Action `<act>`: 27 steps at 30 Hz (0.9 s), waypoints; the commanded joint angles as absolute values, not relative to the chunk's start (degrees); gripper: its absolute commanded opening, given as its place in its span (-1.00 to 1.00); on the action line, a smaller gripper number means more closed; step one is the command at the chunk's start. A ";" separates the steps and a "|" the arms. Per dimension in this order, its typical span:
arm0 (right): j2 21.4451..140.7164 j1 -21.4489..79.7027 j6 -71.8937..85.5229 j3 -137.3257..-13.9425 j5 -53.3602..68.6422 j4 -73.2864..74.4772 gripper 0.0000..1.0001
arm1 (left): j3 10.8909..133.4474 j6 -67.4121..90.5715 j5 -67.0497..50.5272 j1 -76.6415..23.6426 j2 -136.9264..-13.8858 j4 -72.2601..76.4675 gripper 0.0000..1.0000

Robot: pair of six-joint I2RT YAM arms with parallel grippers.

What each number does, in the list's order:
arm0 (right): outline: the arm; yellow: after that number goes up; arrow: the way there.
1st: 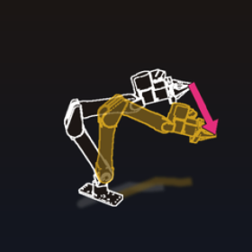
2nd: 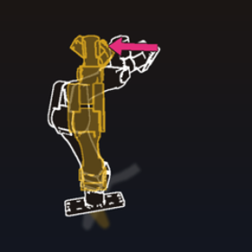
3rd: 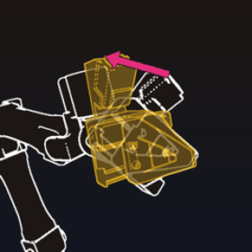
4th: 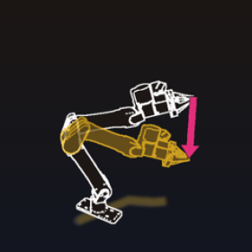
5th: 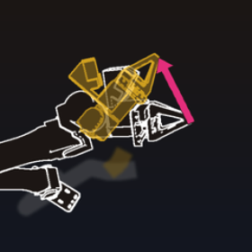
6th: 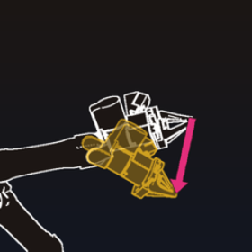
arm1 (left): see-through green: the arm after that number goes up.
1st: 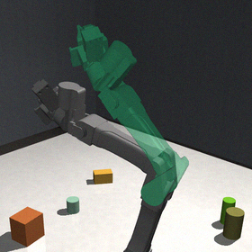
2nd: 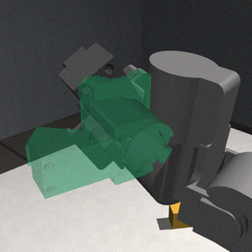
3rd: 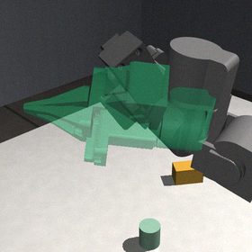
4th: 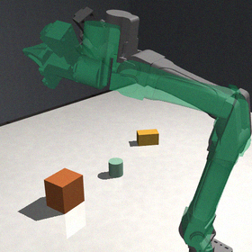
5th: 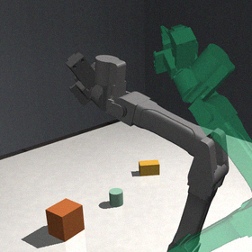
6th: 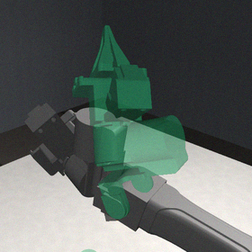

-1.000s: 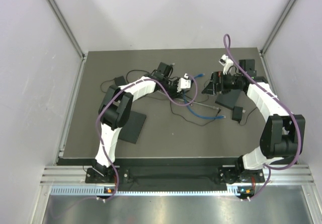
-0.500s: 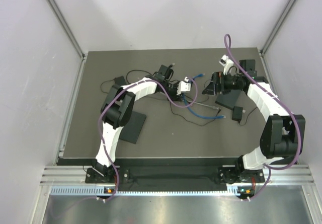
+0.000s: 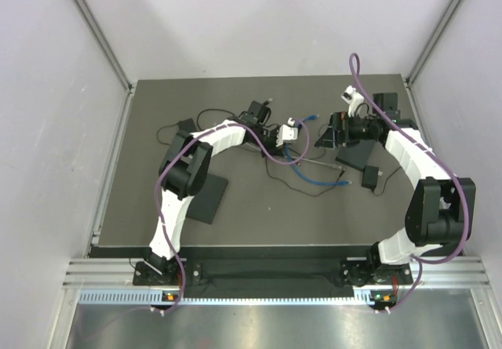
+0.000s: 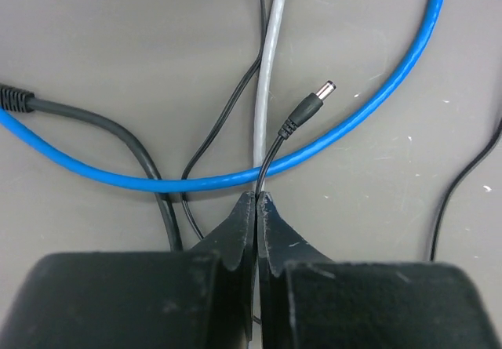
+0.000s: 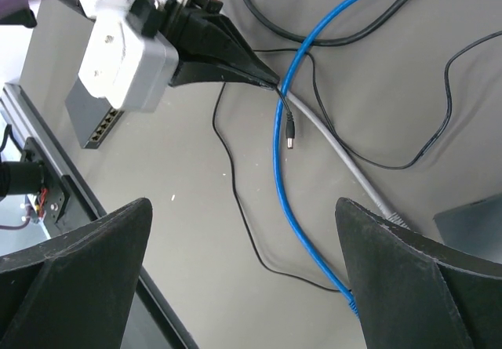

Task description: Insert the plug into the switch port

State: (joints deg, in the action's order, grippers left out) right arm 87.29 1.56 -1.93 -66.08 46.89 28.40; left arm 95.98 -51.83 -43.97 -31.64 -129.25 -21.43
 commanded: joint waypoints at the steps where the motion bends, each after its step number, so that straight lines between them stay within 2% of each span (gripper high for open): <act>1: 88.07 0.44 -2.55 -68.46 48.87 27.86 1.00 | 98.17 -48.44 -47.63 -30.33 -123.85 -20.48 -1.00; 9: 88.15 0.44 -3.16 -73.38 49.04 27.86 0.99 | 96.33 -28.70 -53.52 -26.28 -116.72 -13.63 -1.00; 14: 90.35 0.44 -0.97 -76.81 49.57 26.11 1.00 | 94.84 -24.96 -53.44 -25.23 -114.61 -13.27 -1.00; 19: 91.67 0.53 -0.35 -77.17 49.66 24.61 1.00 | 92.55 -7.68 -55.81 -23.82 -115.49 -3.28 -1.00; 20: 90.89 0.53 1.48 -76.56 50.09 23.48 1.00 | 88.11 -1.99 -57.03 -23.56 -114.88 3.19 -1.00; 21: 90.27 0.53 2.63 -75.68 50.27 19.73 0.99 | 84.93 12.68 -57.74 -22.68 -113.22 10.73 -1.00; 22: 89.39 0.61 6.38 -74.37 50.27 16.12 0.99 | 81.86 20.31 -57.40 -22.41 -112.42 28.73 -1.00; 24: 86.14 0.88 11.84 -69.10 50.10 8.48 0.94 | 77.70 36.20 -56.17 -21.80 -111.28 38.80 -1.00; 25: 85.09 1.05 16.91 -67.25 50.01 0.52 0.78 | 77.09 40.91 -55.90 -21.62 -111.01 44.68 -1.00; 27: 81.75 2.19 21.42 -62.50 48.70 -8.66 0.60 | 73.84 54.84 -53.72 -21.10 -110.31 53.13 -1.00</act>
